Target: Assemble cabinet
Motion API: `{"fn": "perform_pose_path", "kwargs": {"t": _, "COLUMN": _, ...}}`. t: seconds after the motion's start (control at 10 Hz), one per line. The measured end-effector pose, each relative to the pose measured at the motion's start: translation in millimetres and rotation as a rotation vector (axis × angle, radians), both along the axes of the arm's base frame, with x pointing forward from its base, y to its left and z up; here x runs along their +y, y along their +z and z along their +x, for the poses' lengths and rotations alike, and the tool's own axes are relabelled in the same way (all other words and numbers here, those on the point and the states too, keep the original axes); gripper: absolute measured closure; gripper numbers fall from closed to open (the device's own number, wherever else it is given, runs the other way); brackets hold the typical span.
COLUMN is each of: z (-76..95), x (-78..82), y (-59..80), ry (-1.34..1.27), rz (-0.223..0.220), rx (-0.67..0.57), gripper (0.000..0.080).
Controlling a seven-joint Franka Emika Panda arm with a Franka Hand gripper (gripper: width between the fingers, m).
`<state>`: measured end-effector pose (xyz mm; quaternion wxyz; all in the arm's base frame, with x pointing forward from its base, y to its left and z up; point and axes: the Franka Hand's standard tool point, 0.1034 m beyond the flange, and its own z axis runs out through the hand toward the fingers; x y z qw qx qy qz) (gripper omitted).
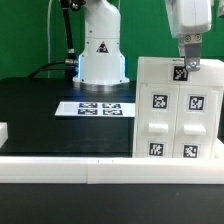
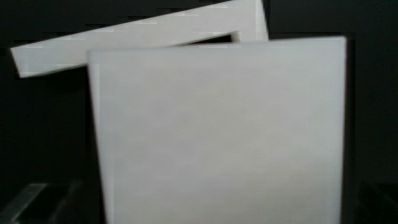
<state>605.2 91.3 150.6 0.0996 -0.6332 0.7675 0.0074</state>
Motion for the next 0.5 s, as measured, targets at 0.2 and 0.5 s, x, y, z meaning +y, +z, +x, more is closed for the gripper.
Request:
{"fn": "perform_pose_path", "kwargs": {"t": 0.2, "z": -0.2, "x": 1.1, "y": -0.1, "ry": 0.009, "rz": 0.0, "rx": -0.001, "gripper": 0.0003}}
{"fn": "perform_pose_path", "kwargs": {"t": 0.5, "z": -0.4, "x": 3.0, "y": -0.1, "ry": 0.017, "rz": 0.004, "rx": -0.002, "gripper": 0.0002}}
